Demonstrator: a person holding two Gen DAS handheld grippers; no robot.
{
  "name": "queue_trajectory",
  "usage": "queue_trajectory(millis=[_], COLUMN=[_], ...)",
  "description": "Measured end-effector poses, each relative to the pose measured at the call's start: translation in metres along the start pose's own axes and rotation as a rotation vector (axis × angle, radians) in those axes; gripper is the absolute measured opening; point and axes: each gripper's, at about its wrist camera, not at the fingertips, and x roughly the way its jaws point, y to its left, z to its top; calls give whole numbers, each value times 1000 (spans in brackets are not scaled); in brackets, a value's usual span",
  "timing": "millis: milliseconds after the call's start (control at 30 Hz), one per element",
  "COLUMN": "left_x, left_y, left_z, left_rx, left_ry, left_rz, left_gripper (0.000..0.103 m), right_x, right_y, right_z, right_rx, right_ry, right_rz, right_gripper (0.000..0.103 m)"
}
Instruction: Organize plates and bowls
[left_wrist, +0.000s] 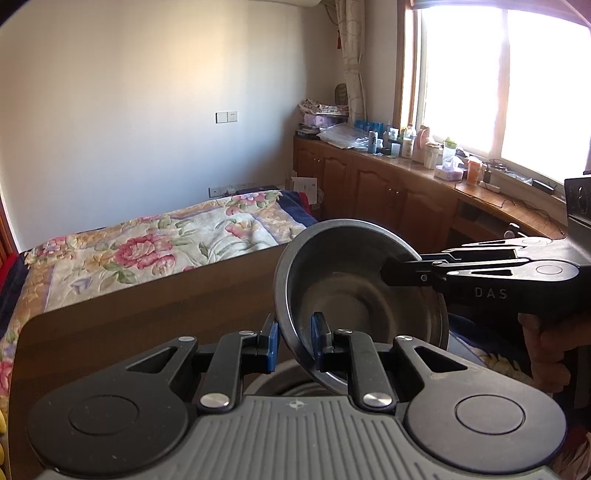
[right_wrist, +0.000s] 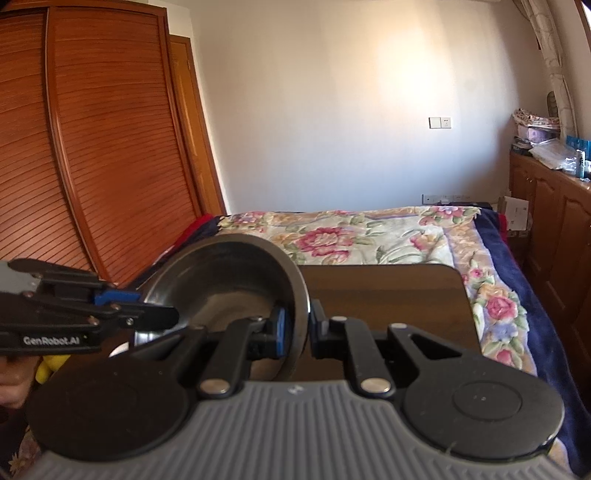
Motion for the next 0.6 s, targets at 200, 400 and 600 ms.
queue_trajectory(millis=[200,400,600], left_x=[1,3,10], left_y=[5,13,12], left_z=[-27,-49,-67], left_rx=[-26,-57,-73], left_ry=[6,21,35], left_rz=[9,6,10], left_gripper=[20,20,20], right_x=[3,7,13], right_y=[14,21,22], right_z=[-19,-38,-52], right_rx=[-21,-7,26], right_ry=[12,30,52], right_rz=[12,29,44], right_gripper=[15,15,15])
